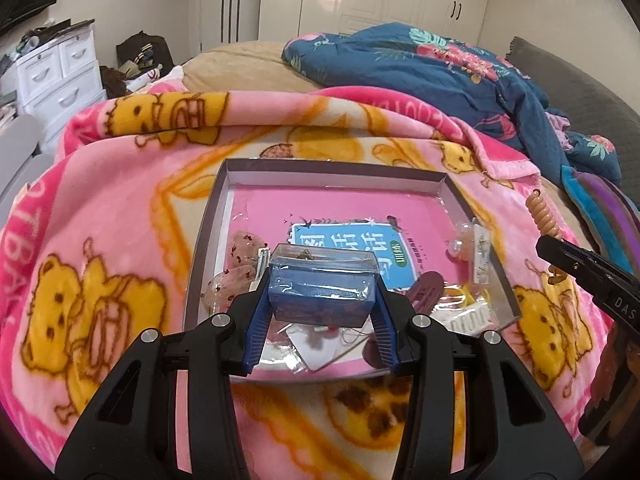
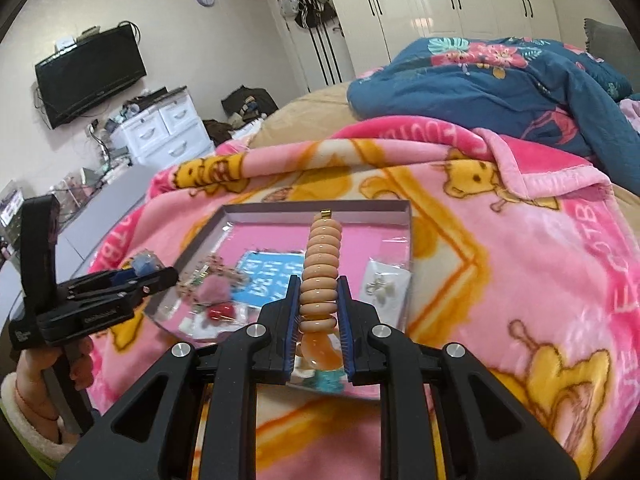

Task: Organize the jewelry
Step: 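Carry the blue box over the tray with left tool while right tool carries the hair tie, then open left tool to drop the blue box in the tray while right tool drops the hair tie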

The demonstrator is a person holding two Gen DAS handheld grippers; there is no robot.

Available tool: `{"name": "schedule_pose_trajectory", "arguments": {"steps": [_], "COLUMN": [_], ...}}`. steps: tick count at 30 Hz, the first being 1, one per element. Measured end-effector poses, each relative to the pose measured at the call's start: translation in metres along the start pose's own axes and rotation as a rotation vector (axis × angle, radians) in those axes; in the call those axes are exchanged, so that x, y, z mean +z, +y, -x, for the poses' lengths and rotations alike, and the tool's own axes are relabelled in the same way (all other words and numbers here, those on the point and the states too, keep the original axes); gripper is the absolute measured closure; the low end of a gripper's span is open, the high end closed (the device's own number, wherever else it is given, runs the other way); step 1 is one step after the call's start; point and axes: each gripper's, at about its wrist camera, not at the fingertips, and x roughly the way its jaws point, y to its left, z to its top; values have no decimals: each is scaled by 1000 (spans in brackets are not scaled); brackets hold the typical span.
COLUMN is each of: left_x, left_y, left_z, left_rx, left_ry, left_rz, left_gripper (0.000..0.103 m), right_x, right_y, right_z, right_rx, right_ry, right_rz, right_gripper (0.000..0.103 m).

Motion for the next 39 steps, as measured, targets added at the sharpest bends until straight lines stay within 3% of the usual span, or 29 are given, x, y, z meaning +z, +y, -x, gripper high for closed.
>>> {"name": "schedule_pose_trajectory", "arguments": {"steps": [18,29,33,37,39], "left_x": [-13,-13,-12,-12,-11], "left_y": [16,25,23,19,17], "left_z": [-30,-31,-23,-9,1], "left_rx": [39,33,24,17,14], "left_ry": [64,72,58,38,25], "left_rz": [34,60,56,48,42], "left_gripper": [66,64,60,57,53], "right_x": [-7,-8,-6,-3,-2], "right_y": [-7,1,6,10,15], "right_z": [-70,-77,-61,-37,-20], "right_rx": [-12,5,13,17,16], "right_ry": [124,160,128,87,55], "right_rz": [6,5,8,10,15], "right_gripper": [86,83,71,66,52]}}
